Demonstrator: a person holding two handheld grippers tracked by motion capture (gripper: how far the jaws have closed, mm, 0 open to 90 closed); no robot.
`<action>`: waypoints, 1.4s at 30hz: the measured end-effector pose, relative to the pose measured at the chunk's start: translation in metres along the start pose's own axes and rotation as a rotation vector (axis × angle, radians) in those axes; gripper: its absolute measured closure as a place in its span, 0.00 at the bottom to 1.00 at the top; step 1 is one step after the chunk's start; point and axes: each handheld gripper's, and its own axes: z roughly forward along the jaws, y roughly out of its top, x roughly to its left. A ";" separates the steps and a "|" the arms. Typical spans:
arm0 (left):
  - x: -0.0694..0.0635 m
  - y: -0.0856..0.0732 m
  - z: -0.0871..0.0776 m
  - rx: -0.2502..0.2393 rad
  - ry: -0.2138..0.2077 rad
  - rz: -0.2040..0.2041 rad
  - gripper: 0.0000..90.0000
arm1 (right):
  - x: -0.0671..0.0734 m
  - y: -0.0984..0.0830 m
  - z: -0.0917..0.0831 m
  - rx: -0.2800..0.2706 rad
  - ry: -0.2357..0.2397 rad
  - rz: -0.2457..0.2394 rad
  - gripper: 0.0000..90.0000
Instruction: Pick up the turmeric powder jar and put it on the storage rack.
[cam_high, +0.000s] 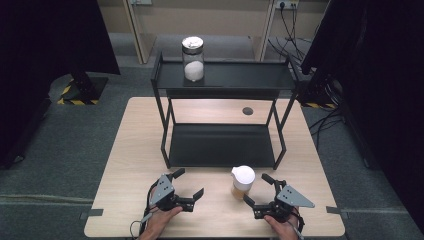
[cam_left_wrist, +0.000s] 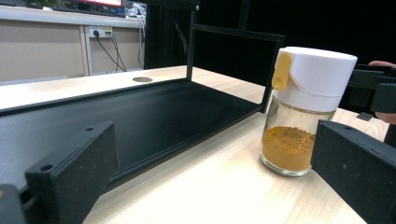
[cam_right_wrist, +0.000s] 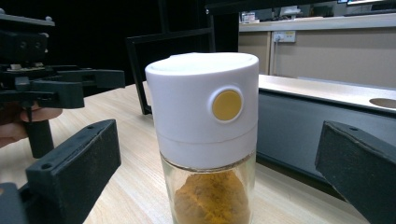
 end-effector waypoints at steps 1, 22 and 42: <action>0.000 0.000 0.000 0.000 0.000 0.002 0.00 | 0.001 0.000 0.001 0.000 -0.001 -0.002 0.01; -0.001 -0.001 0.000 0.000 0.011 -0.003 0.00 | 0.002 0.006 0.028 0.037 0.005 -0.036 0.02; -0.001 -0.001 0.000 0.003 0.011 -0.005 0.01 | 0.001 0.016 0.041 0.110 0.012 -0.067 0.34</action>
